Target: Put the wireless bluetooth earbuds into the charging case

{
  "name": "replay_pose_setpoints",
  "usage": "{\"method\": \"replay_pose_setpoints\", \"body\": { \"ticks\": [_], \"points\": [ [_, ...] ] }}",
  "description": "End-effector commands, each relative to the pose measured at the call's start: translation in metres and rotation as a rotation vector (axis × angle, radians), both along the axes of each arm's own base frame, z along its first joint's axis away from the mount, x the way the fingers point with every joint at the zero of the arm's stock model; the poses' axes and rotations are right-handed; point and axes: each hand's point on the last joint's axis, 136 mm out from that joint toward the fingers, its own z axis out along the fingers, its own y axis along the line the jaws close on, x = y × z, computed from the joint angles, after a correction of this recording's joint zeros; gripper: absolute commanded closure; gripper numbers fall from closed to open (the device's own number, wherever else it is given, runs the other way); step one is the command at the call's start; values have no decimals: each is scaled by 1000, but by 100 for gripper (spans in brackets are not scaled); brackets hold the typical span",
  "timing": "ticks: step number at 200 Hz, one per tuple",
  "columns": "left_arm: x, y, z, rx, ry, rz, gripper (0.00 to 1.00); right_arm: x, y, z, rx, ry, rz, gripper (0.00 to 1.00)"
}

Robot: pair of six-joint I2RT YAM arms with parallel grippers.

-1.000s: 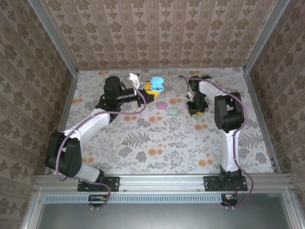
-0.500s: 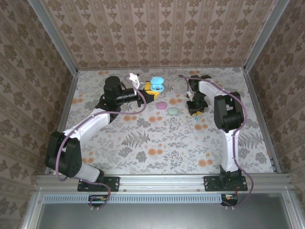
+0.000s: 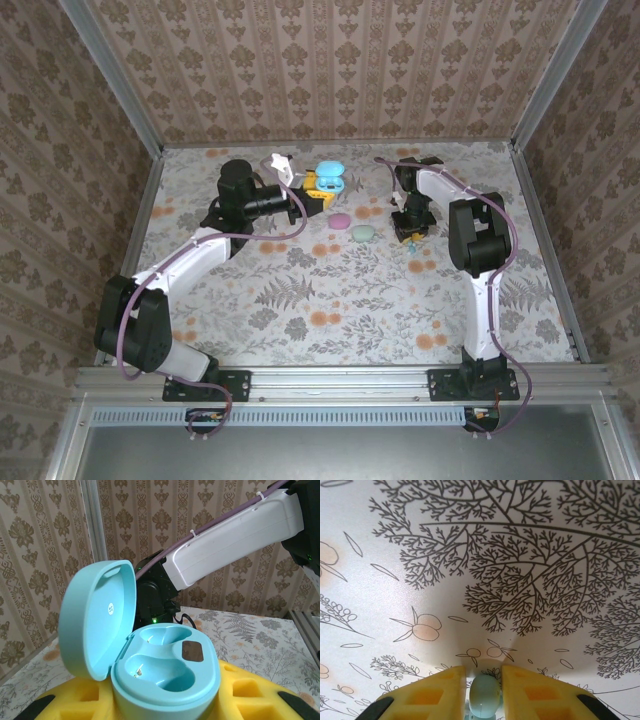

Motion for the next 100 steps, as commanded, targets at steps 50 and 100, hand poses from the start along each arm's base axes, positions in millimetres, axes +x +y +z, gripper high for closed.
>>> {"method": "replay_pose_setpoints", "body": {
  "ticks": [50,100],
  "points": [
    [-7,0,16,-11,-42,-11,73,-17,-5,-12,-72,72,45,74],
    [-7,-1,16,-12,-43,-12,73,-16,-4,-7,-71,45,32,77]
  ]
}}
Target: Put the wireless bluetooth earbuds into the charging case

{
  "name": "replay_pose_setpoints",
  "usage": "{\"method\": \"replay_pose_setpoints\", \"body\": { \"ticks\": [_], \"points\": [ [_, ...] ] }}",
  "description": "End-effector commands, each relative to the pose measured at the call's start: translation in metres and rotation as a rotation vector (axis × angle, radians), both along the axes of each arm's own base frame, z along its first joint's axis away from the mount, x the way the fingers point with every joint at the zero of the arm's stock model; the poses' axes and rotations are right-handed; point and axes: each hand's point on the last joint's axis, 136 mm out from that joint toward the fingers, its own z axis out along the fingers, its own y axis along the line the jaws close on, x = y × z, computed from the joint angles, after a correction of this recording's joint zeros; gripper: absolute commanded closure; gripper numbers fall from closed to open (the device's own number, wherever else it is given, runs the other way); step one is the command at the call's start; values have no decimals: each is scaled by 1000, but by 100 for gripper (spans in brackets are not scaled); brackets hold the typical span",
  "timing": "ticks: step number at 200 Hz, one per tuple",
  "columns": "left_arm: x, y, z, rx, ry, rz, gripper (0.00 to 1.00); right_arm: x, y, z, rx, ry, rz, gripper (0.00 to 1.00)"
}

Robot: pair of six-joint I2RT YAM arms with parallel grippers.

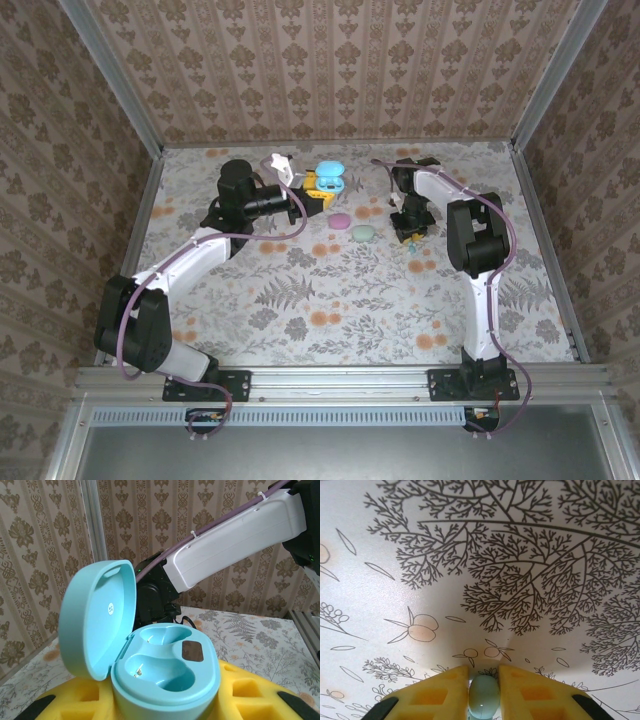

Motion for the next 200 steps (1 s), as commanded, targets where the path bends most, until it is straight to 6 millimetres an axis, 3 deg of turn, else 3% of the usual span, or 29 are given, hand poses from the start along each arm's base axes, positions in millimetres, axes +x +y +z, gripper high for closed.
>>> {"method": "replay_pose_setpoints", "body": {
  "ticks": [1,21,43,92,103,114,160,200],
  "points": [
    [-7,-1,16,-11,-43,-12,73,-14,-2,-5,-22,47,6,77],
    [-6,-1,16,-11,-45,-7,73,-10,8,13,49,1,-19,78],
    [-4,0,14,-6,-44,3,73,-1,26,50,210,-90,-74,79],
    [1,9,12,-6,-39,28,74,7,104,178,1044,-169,-227,78],
    [-2,9,13,-9,-39,22,74,5,115,202,1175,-148,-221,78],
    [8,22,14,-13,-43,59,74,4,121,222,1278,-130,-220,78],
    [12,38,13,-14,-50,90,74,-4,139,272,1476,-70,-167,78],
    [13,40,8,-9,-51,90,74,-17,156,294,1506,-22,-109,77]
  ]
}}
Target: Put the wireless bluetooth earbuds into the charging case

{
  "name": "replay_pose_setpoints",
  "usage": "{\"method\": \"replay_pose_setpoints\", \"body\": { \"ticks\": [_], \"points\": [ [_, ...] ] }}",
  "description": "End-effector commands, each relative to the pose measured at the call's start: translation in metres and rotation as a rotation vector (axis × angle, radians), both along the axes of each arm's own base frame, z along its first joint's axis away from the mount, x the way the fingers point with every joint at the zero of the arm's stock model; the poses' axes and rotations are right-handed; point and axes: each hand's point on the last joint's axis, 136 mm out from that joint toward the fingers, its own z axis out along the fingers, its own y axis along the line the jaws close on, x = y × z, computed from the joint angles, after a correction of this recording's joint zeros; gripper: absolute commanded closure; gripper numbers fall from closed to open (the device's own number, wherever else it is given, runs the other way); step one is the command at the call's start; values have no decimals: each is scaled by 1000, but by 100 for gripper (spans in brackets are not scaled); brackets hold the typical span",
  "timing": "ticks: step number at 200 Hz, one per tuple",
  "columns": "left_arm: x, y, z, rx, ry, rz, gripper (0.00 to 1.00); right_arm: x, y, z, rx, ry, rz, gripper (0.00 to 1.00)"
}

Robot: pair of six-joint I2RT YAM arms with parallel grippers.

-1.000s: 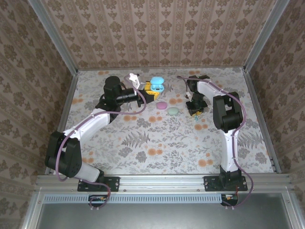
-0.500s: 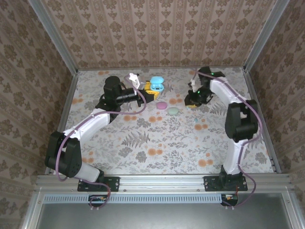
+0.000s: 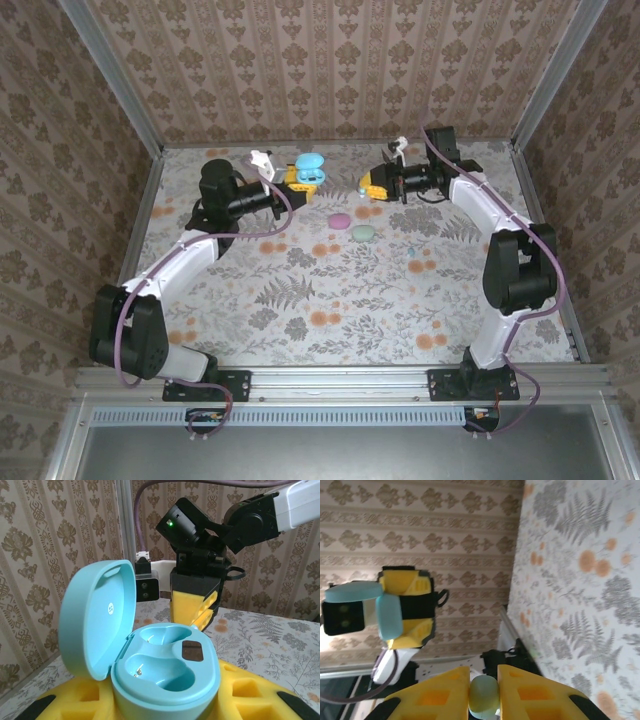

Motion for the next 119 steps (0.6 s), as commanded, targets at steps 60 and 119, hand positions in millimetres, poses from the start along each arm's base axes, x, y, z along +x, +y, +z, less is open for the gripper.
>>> {"method": "replay_pose_setpoints", "body": {
  "ticks": [60,119],
  "points": [
    [-5,3,-3,13,-28,-20,74,-5,19,59,57,-31,16,77],
    [0,1,-9,25,-14,-21,74,9,19,63,4,-19,-153,78]
  ]
}}
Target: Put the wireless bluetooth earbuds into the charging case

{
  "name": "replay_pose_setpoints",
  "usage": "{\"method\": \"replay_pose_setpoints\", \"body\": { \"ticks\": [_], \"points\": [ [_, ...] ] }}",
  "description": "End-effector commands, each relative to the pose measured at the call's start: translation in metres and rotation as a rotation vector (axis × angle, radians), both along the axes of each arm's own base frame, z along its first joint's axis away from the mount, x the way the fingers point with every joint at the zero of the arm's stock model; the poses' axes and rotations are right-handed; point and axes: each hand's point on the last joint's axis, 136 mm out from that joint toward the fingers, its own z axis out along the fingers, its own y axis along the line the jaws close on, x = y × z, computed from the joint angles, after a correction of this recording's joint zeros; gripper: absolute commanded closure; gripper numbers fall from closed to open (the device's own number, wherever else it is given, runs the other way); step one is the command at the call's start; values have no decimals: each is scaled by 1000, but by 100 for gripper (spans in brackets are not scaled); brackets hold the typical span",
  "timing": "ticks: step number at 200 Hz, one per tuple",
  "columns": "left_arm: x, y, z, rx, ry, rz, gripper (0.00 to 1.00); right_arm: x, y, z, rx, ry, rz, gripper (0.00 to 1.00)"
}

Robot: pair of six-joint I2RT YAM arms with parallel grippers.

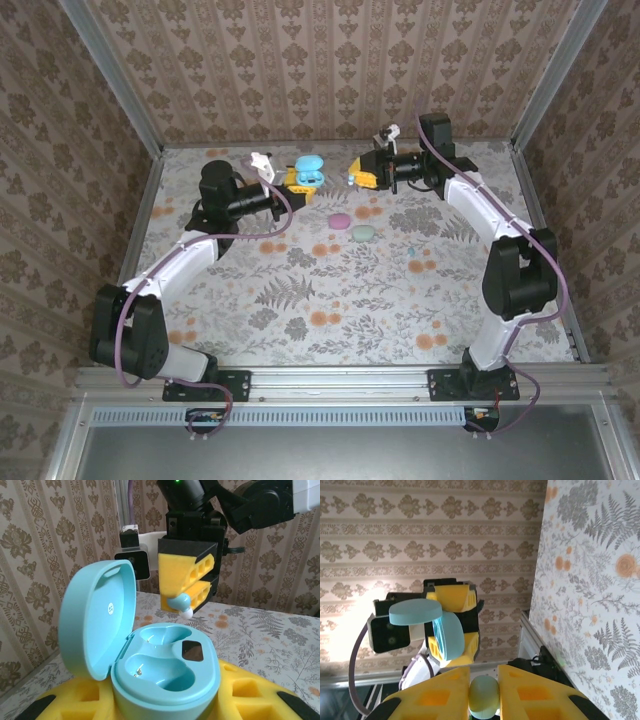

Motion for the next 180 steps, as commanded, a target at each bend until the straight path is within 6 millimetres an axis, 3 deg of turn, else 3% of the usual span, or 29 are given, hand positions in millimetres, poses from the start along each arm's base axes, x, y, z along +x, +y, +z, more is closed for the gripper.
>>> {"method": "replay_pose_setpoints", "body": {
  "ticks": [1,24,72,180],
  "points": [
    [1,-1,-3,12,-5,-19,74,0,-1,23,-29,-43,-94,78],
    [5,-2,-6,15,3,-17,74,0,1,23,-70,-34,-158,77],
    [12,-10,-10,22,11,-17,74,-9,7,42,-91,-97,-190,78],
    [13,-23,-7,19,3,-37,74,-35,31,64,-185,-359,-106,78]
  ]
}}
